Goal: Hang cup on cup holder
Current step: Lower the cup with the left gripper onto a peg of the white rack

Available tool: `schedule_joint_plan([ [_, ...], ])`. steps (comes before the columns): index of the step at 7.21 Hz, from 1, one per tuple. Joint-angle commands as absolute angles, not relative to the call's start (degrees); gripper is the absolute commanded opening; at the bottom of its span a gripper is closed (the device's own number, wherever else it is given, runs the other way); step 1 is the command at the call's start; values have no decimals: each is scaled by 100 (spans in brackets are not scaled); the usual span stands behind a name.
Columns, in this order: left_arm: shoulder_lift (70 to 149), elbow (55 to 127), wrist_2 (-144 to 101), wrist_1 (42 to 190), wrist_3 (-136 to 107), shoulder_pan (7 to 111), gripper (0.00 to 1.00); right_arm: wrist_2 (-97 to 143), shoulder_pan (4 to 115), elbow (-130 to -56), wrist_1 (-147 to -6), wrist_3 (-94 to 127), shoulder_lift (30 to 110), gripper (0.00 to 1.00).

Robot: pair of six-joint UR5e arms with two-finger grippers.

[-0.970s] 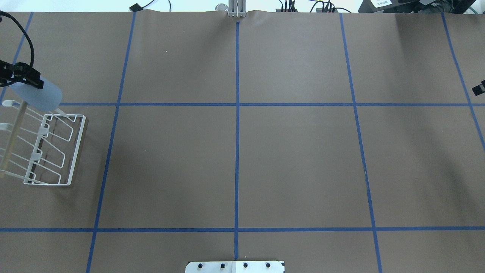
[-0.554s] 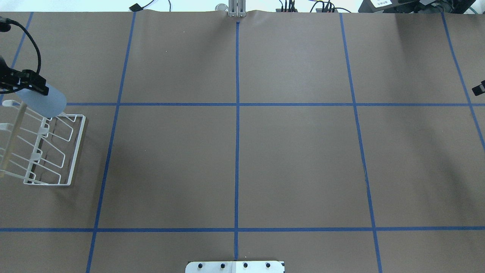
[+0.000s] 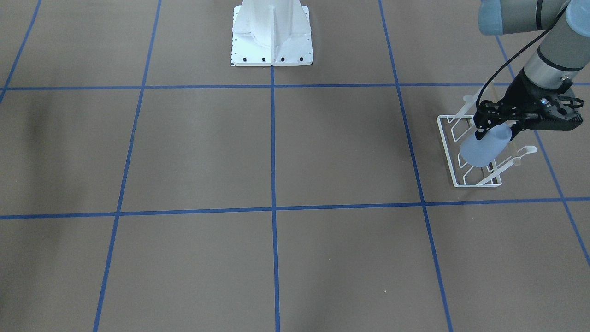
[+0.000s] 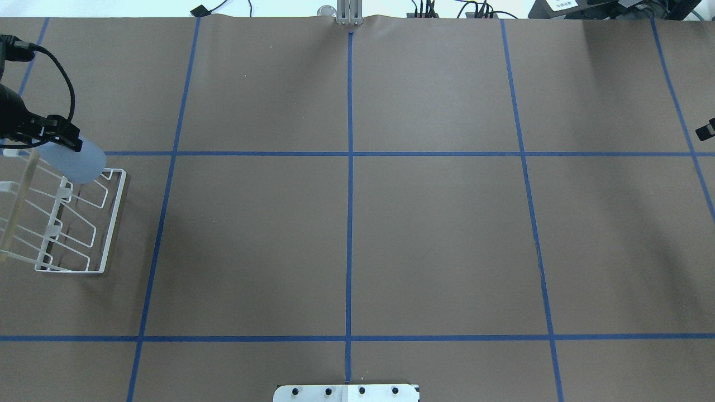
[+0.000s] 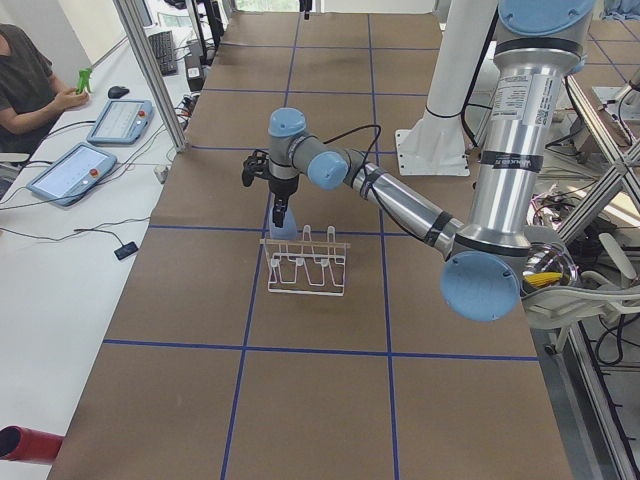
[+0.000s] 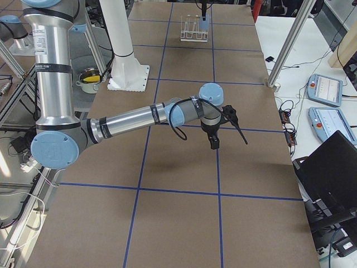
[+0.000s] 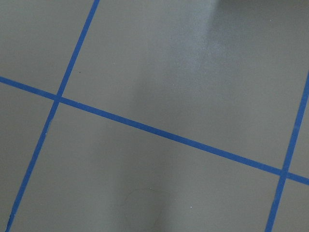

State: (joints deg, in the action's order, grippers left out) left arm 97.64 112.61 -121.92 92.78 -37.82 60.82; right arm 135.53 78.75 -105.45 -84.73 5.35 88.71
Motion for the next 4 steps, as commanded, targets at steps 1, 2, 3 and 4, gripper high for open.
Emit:
schedule_joint_plan([
  [1, 9765, 11154, -12199, 9316, -3762, 6012, 42, 13553, 7875, -10556, -8473, 589, 8868, 100],
  [2, 9765, 11145, -12199, 9316, -3762, 5968, 54, 13553, 7875, -10564, -8473, 589, 8868, 100],
  [3, 9765, 11136, -12199, 9316, -3762, 5942, 92, 13561, 7875, -10591, -8473, 606, 8877, 100],
  [4, 9765, 11136, -12199, 9316, -3744, 5950, 98, 13562, 7875, -10591, -8473, 606, 8877, 100],
])
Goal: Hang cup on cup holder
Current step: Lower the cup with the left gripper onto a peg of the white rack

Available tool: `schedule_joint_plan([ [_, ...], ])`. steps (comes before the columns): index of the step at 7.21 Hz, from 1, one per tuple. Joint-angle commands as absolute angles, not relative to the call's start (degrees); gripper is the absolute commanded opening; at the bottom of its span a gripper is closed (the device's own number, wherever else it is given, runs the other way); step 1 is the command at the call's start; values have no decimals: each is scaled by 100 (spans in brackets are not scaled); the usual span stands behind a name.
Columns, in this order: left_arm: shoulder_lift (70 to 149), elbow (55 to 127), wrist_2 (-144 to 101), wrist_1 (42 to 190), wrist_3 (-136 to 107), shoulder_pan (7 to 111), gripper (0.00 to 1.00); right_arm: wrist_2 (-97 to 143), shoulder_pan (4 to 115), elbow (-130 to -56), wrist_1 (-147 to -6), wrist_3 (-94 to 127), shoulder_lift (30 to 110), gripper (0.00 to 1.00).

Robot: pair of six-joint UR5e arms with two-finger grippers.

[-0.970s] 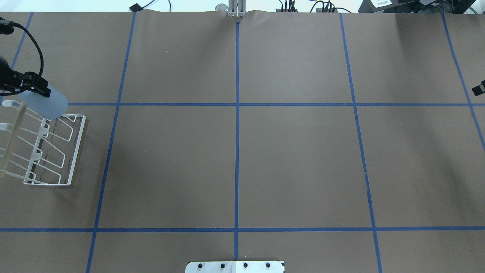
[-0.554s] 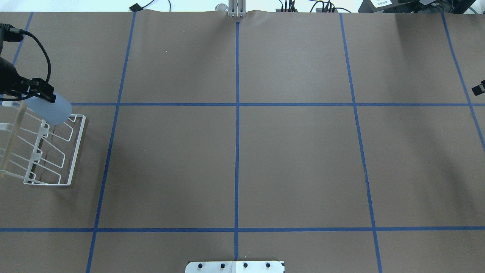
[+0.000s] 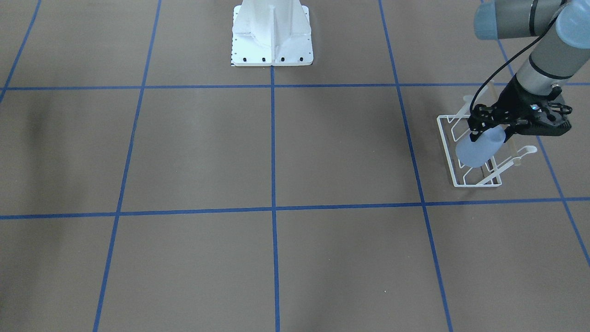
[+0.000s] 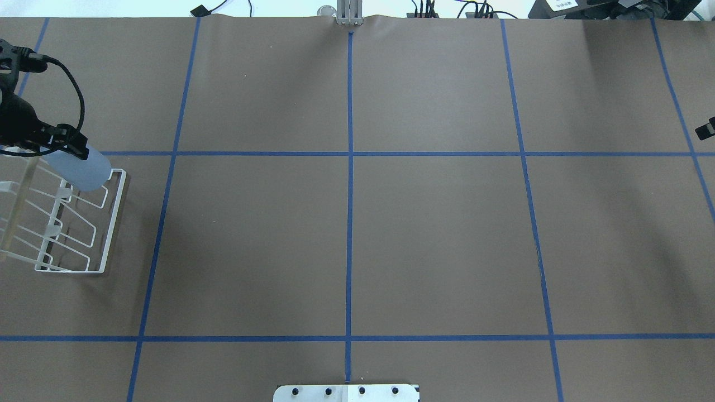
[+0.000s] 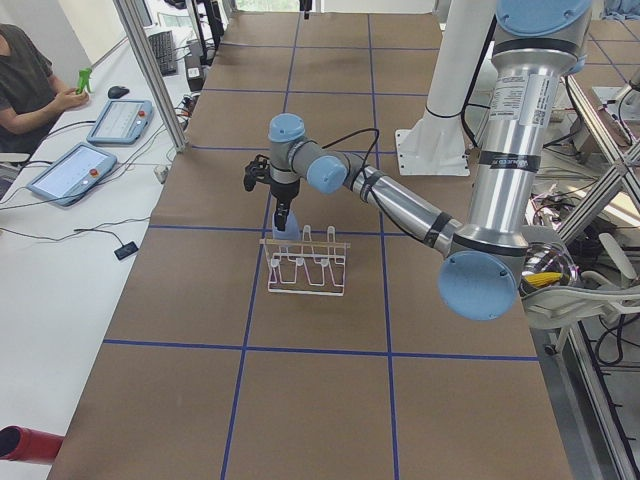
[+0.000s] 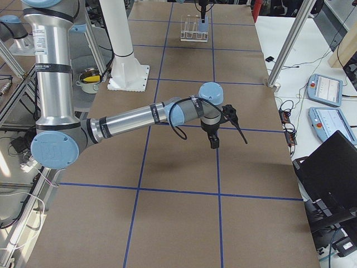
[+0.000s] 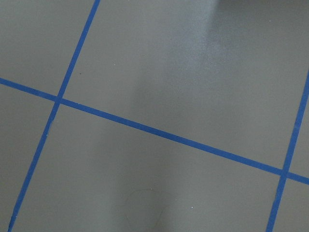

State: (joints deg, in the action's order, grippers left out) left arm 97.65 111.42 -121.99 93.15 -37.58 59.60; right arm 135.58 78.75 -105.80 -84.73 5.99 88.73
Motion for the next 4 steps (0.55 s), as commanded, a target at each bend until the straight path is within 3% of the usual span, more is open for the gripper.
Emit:
schedule_joint_plan([
  [1, 9765, 11136, -12199, 9316, -3735, 5950, 98, 13588, 7884, -10617, -8473, 606, 8886, 100],
  [4, 9756, 11380, -12270, 9255, -3744, 6011, 98, 13641, 7884, -10626, -8473, 606, 8859, 100],
])
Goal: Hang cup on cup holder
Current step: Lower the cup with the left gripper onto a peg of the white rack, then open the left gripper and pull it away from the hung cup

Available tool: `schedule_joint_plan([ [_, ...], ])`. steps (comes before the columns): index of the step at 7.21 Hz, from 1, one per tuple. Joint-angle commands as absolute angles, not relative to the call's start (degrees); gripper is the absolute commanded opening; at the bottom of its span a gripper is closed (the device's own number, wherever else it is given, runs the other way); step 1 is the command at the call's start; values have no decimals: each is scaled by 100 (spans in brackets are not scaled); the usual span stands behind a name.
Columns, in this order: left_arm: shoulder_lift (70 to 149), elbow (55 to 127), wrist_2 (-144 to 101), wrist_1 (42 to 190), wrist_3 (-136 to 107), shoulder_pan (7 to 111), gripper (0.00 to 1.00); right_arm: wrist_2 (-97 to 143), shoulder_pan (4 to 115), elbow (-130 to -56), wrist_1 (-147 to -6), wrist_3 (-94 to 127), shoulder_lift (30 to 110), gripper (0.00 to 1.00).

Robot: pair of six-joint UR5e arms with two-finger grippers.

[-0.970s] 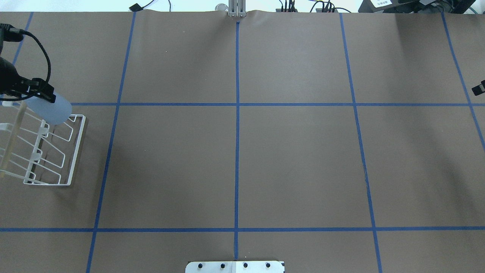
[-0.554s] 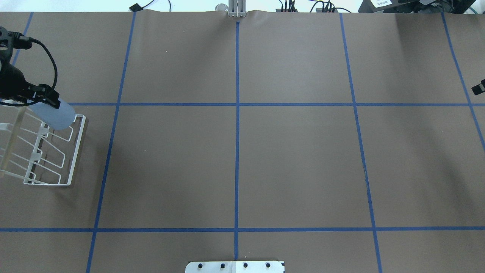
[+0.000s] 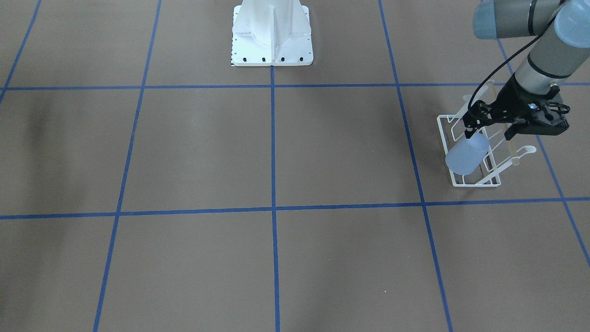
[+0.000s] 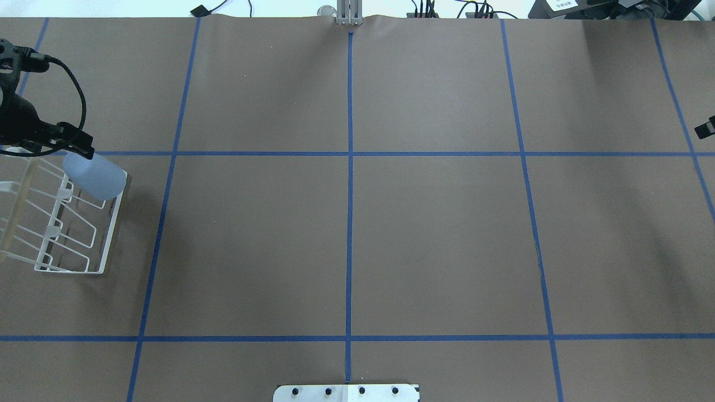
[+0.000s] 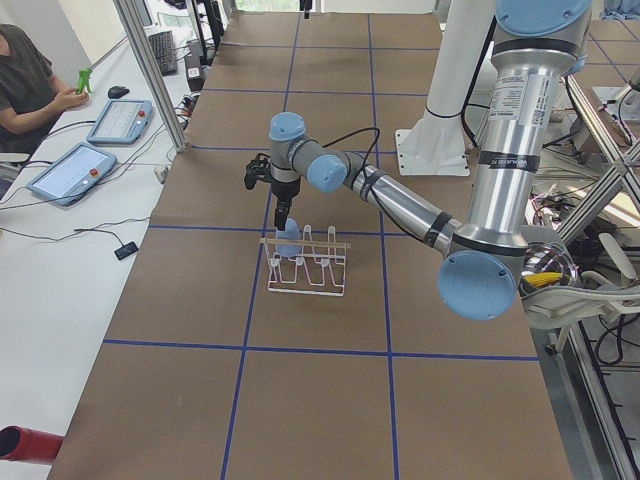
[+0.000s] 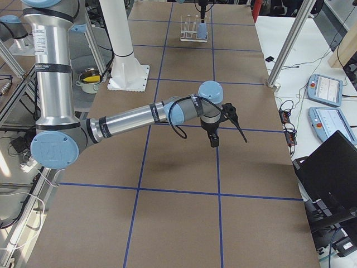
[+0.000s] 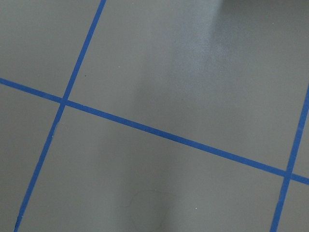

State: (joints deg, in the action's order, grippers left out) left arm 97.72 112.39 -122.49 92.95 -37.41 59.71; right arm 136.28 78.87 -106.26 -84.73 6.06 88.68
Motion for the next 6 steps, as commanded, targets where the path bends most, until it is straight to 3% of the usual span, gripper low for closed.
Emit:
schedule_joint_plan([
  [1, 9738, 11408, -12270, 9264, -3735, 6229, 98, 13632, 7927, -10626, -8473, 598, 8877, 100],
  [3, 9694, 11277, -12461, 8758, -2007, 7166, 98, 13641, 8172, -10661, -8699, 510, 8886, 100],
  [6, 9590, 10015, -13410, 8534, 617, 8645, 98, 13632, 8392, -10670, -8972, 422, 8947, 100],
])
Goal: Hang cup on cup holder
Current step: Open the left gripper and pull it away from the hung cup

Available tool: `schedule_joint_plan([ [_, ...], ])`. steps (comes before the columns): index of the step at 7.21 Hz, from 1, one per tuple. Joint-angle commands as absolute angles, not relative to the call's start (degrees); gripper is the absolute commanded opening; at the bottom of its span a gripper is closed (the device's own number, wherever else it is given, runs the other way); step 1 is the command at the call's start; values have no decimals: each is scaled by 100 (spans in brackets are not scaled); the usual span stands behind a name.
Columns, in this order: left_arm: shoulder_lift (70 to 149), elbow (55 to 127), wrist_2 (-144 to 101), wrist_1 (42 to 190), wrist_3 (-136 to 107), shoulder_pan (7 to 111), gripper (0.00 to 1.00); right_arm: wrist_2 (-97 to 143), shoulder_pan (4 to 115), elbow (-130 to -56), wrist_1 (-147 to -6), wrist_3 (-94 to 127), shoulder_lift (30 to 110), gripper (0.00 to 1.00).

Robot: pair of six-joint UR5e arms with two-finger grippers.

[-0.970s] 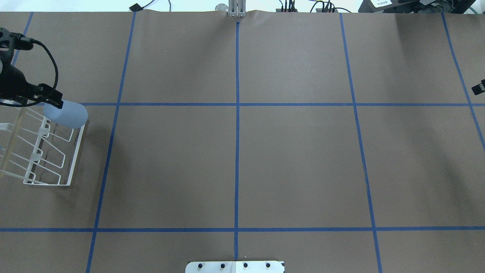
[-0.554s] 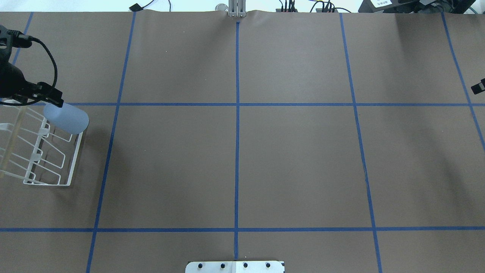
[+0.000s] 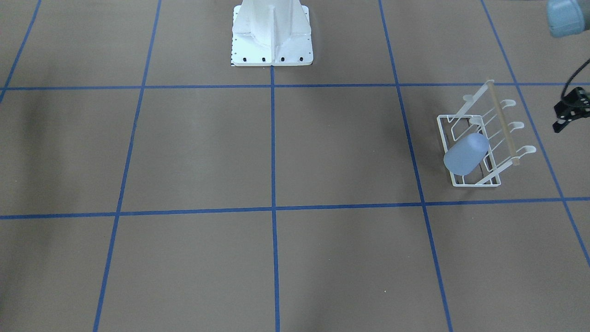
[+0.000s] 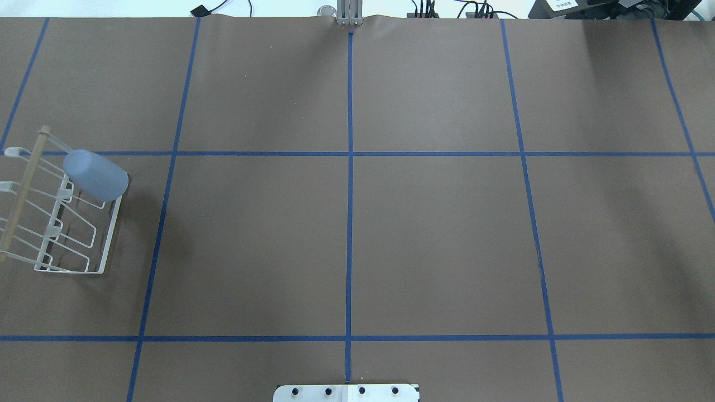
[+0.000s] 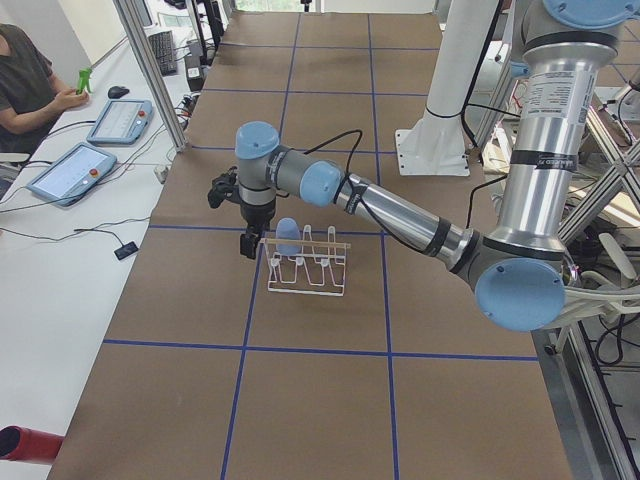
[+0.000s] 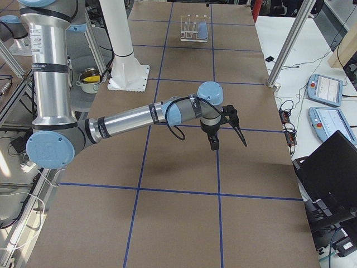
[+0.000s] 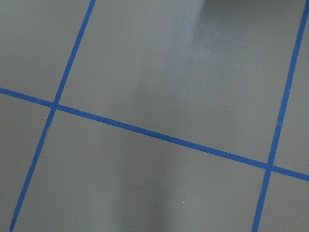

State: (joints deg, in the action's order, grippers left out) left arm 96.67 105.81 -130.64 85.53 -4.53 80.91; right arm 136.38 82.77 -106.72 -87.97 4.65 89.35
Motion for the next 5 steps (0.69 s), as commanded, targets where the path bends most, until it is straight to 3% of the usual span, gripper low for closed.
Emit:
schedule_joint_plan([
  [1, 9441, 9915, -13403, 8473, 720, 8944, 98, 13614, 8481, -10661, -9165, 117, 8982, 100],
  [2, 9109, 9958, -13412, 8499, 703, 8965, 98, 13545, 8525, -10670, -9297, -147, 9061, 100],
  [5, 9062, 10081, -13456, 8613, 27, 8947, 98, 13228, 8411, -10661, -9492, -350, 9220, 100],
])
